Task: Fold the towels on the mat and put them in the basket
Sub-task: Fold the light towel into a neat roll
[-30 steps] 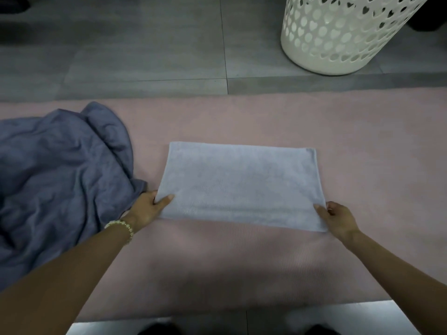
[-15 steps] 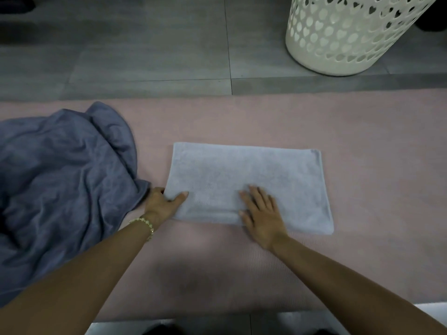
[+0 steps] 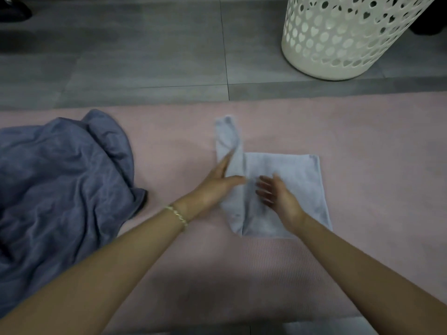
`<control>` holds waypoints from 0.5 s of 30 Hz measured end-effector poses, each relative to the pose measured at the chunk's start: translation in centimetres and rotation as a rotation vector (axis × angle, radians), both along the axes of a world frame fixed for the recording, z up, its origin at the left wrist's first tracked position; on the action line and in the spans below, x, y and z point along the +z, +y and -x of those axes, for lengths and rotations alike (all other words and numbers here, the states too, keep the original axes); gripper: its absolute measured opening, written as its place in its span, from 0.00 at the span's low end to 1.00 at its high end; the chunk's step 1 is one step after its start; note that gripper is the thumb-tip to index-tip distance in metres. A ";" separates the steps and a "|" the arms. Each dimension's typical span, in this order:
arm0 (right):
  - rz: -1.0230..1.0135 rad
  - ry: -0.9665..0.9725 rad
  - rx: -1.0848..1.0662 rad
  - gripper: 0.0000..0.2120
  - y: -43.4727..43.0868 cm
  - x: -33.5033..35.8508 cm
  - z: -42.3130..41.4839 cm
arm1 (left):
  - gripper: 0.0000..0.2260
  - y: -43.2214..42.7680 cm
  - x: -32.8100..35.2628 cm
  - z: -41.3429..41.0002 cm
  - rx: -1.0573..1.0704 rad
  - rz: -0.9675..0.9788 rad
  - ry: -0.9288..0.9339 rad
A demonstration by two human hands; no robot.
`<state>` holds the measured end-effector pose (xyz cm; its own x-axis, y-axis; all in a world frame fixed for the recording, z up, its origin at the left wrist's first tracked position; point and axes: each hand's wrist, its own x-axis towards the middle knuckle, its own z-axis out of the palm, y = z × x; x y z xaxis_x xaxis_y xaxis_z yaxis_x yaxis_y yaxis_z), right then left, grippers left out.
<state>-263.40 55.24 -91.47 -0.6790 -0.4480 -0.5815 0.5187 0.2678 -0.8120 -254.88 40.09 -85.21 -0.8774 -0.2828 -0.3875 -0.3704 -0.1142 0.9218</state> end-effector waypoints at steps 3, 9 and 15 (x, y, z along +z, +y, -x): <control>0.170 -0.269 -0.210 0.27 2.6 0.8 2.4 | 0.27 4.7 0.0 2.7 -0.177 -0.047 -0.026; 0.040 -0.323 -0.213 0.29 5.3 -0.9 3.8 | 0.24 3.8 -5.1 2.4 -0.092 0.676 -0.019; -0.243 0.421 -0.102 0.10 4.8 -1.8 3.8 | 0.32 3.5 -10.1 1.0 -0.393 1.042 -0.135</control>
